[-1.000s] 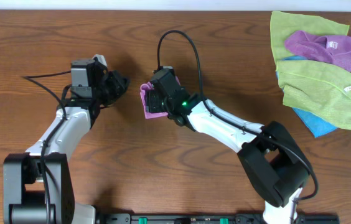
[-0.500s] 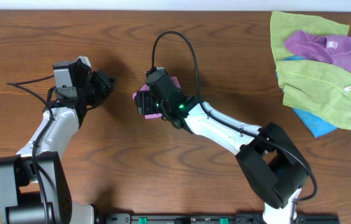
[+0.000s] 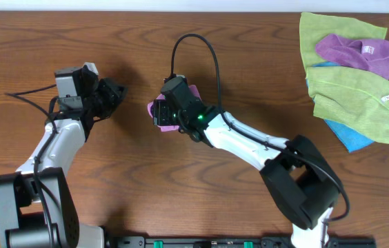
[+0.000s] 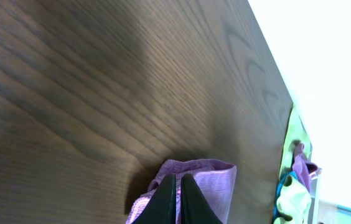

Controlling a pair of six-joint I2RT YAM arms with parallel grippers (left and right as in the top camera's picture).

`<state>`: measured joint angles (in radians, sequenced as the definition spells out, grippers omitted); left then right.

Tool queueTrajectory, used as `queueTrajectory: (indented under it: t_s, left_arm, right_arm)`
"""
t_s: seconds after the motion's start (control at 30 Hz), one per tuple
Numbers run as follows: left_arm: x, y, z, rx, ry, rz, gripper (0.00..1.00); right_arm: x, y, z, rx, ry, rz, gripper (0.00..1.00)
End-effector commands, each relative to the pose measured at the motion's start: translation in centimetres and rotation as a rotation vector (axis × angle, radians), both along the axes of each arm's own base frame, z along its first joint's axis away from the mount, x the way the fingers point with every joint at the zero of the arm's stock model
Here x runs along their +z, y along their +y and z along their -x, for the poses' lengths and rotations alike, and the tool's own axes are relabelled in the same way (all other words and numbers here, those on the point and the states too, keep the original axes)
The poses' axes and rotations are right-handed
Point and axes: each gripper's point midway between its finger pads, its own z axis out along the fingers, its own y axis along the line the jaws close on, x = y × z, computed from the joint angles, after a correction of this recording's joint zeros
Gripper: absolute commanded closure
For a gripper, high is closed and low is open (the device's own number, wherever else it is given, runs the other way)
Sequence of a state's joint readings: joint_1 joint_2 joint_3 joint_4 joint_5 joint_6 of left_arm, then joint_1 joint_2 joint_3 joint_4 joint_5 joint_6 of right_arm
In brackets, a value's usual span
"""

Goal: Fold the cloth
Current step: 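Press the folded towel down with the right gripper and release it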

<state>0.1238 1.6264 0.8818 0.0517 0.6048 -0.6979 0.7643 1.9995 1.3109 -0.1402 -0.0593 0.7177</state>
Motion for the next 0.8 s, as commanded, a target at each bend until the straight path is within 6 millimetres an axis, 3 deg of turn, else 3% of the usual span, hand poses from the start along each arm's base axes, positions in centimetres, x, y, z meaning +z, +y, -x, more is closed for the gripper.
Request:
queueTrajectory:
  t_s: [0.0,0.2,0.53,0.77]
  left_arm:
    - [2.1,0.7,-0.5,-0.013,-0.060,-0.001,0.94]
    - [2.2,2.4,-0.5,0.020,-0.063,0.011,0.94]
    - [2.4,3.5,-0.5,0.037,-0.070,0.014,0.94]
    - [2.8,3.0,-0.4,-0.018,-0.100,0.005,0.87]
  right_arm:
    - [-1.9,1.0,0.4,0.004,0.044,-0.009,0.39]
    - [-1.1,3.3,0.9,0.055,0.011,-0.073,0.43]
    - [-1.0,4.2,1.9,0.085,0.017,-0.082,0.46]
    - [2.9,3.1,-0.4,0.070,-0.131,-0.069,0.44]
